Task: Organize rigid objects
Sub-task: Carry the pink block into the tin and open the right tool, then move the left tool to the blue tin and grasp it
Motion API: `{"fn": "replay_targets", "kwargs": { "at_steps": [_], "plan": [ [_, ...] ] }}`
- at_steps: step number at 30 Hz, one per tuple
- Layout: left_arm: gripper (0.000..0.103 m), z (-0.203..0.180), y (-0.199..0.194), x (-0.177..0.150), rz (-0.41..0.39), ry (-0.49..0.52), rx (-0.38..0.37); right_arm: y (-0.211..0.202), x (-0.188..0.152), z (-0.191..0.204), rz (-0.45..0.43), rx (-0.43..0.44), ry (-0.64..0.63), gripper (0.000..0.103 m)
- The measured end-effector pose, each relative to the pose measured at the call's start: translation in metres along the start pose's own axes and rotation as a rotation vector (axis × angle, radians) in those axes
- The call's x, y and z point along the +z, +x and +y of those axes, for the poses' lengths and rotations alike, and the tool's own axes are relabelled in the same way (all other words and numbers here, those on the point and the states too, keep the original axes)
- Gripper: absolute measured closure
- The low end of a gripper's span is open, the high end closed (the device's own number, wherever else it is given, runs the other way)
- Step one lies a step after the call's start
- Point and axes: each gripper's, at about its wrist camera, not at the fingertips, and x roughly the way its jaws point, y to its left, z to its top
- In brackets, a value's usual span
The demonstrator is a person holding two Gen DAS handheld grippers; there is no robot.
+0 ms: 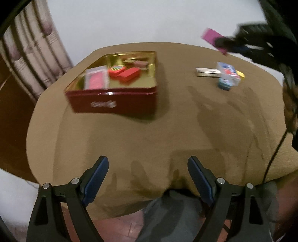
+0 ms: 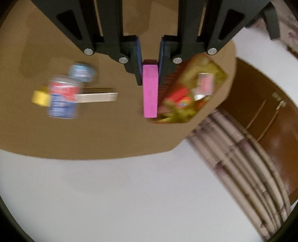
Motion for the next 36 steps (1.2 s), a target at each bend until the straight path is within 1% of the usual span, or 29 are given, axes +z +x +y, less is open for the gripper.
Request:
{"fn": "replay_targets", "kwargs": {
  "at_steps": [2, 4, 6, 7, 10, 13, 15, 17, 19, 24, 29, 31, 33, 35, 36],
  "plan": [
    [0.019, 0.012, 0.001, -0.002, 0.0, -0.02, 0.024, 0.028, 0.006, 0.03, 0.043, 0.037, -0.029, 0.089],
    [0.019, 0.025, 0.0, -0.004, -0.003, -0.043, 0.031, 0.053, 0.01, 0.055, 0.084, 0.061, -0.056, 0.089],
    [0.019, 0.035, -0.001, -0.004, -0.005, -0.068, 0.028, 0.076, 0.013, 0.069, 0.12, 0.067, -0.06, 0.089],
    [0.019, 0.039, -0.001, -0.004, -0.008, -0.081, 0.021, 0.091, 0.013, 0.076, 0.144, 0.063, -0.059, 0.089],
    [0.019, 0.049, -0.001, -0.004, -0.02, -0.104, 0.024, 0.127, 0.012, 0.092, 0.171, 0.021, -0.095, 0.089],
    [0.019, 0.054, 0.002, -0.005, -0.01, -0.114, 0.018, 0.149, 0.01, 0.099, 0.202, -0.008, -0.096, 0.089],
    [0.019, 0.055, 0.005, -0.005, -0.001, -0.118, 0.01, 0.163, 0.005, 0.102, 0.215, -0.049, -0.117, 0.089],
    [0.019, 0.058, 0.006, -0.004, 0.002, -0.126, 0.006, 0.17, -0.001, 0.1, 0.231, -0.062, -0.107, 0.089],
    [0.019, 0.061, 0.007, -0.004, 0.0, -0.136, 0.004, 0.172, -0.006, 0.103, 0.228, -0.098, -0.135, 0.089],
    [0.019, 0.065, 0.009, -0.002, 0.005, -0.145, -0.004, 0.178, -0.011, 0.113, 0.238, -0.145, -0.173, 0.088],
    [0.019, 0.065, 0.009, -0.002, 0.005, -0.142, 0.0, 0.181, -0.008, 0.115, 0.228, -0.133, -0.149, 0.087],
    [0.019, 0.064, 0.01, -0.003, 0.01, -0.138, 0.003, 0.177, -0.007, 0.114, 0.22, -0.11, -0.138, 0.087],
    [0.019, 0.063, 0.012, -0.003, 0.014, -0.135, 0.01, 0.17, -0.005, 0.113, 0.191, -0.084, -0.135, 0.087],
    [0.019, 0.063, 0.012, -0.003, 0.013, -0.136, 0.01, 0.154, -0.003, 0.111, 0.145, -0.051, -0.124, 0.087],
    [0.019, 0.063, 0.012, -0.003, 0.011, -0.137, 0.009, 0.145, -0.002, 0.108, 0.124, -0.048, -0.119, 0.087]
  ]
}}
